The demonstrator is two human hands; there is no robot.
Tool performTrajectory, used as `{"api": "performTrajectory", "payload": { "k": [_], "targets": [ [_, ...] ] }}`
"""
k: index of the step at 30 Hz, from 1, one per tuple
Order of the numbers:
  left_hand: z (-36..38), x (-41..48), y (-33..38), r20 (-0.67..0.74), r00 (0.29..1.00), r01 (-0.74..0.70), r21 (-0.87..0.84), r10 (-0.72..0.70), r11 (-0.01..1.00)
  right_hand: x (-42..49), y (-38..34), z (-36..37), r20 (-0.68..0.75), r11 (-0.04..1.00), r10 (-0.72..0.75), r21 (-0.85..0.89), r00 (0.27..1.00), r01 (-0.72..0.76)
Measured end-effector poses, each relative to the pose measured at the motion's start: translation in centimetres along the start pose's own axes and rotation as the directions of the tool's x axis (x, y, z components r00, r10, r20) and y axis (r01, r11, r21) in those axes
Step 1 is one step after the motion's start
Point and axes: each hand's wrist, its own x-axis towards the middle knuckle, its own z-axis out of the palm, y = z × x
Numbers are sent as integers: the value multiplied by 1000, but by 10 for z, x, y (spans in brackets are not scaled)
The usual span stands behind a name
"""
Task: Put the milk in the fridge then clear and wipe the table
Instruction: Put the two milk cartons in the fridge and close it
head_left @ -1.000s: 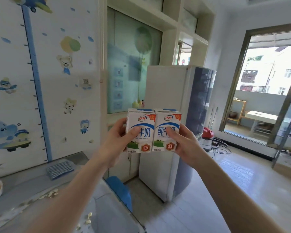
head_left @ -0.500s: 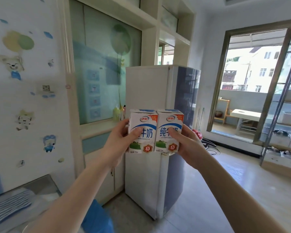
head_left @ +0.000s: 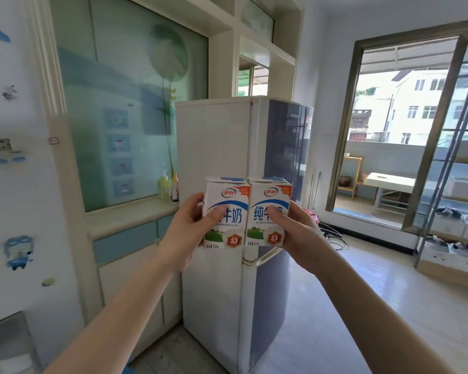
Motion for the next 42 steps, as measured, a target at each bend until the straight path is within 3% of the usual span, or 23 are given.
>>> {"api": "performTrajectory", "payload": {
  "k": [15, 31, 42],
  "targets": [
    [84, 112, -45, -174, 984, -22, 8, 23, 1000, 133, 7, -115, 225, 998, 24, 43, 974, -35],
    [46, 210, -77, -266, 963, -36, 40, 45, 999, 248, 56, -107, 300, 993, 5, 109, 954, -40],
    [24, 270, -104, -283, 958, -48, 16, 51, 999, 309, 89, -103, 244, 988, 18, 142, 970, -54]
  ]
}}
